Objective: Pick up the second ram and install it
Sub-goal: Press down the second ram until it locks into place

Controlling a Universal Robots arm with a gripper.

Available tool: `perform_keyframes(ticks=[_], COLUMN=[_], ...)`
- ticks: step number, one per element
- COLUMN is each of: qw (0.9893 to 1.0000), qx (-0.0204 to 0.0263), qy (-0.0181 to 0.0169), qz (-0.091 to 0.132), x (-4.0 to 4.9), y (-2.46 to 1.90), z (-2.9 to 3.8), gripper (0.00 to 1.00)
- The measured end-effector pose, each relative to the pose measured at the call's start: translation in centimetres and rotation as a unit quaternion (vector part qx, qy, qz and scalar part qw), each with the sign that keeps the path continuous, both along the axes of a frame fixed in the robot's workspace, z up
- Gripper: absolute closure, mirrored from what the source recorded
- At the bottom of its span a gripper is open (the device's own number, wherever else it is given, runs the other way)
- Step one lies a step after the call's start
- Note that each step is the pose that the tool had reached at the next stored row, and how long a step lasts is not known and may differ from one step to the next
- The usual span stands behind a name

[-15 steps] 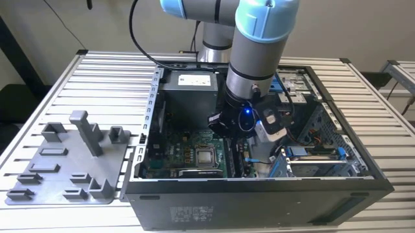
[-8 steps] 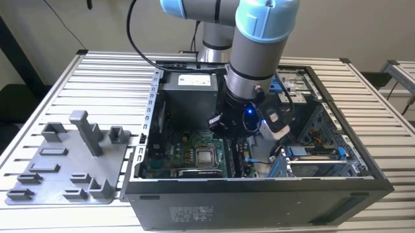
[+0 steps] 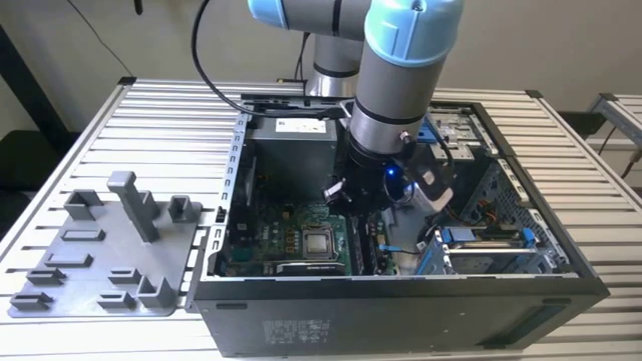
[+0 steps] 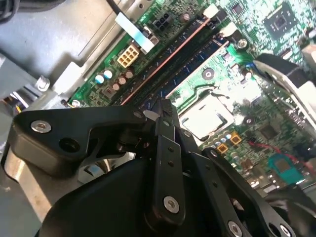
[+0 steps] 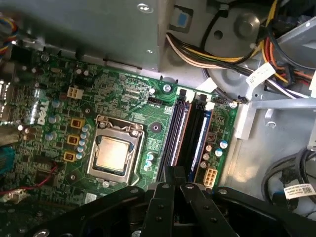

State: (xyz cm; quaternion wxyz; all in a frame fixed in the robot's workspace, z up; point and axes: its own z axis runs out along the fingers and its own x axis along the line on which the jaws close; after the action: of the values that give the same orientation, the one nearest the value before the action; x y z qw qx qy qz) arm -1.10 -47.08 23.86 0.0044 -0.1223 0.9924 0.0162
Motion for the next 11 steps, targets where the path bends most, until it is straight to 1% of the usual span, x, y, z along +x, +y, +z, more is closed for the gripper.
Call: perform_keyframes(ticks=[3, 6, 8, 11], qw=[0.9996, 0.9985, 0.9973, 0.995], qx=[0.0, 0.0, 0.0, -0.0001], qy=[-0.0012, -0.003, -0.0043, -0.006], qz=[0.027, 0.055, 0.073, 0.1], x=[0.01, 0.0, 0.0, 0.0], y=[0.0, 0.0, 0.0, 0.0], z=[0.0, 0.0, 0.0, 0.0], gripper=[0.89, 0.89, 0.89, 0.89])
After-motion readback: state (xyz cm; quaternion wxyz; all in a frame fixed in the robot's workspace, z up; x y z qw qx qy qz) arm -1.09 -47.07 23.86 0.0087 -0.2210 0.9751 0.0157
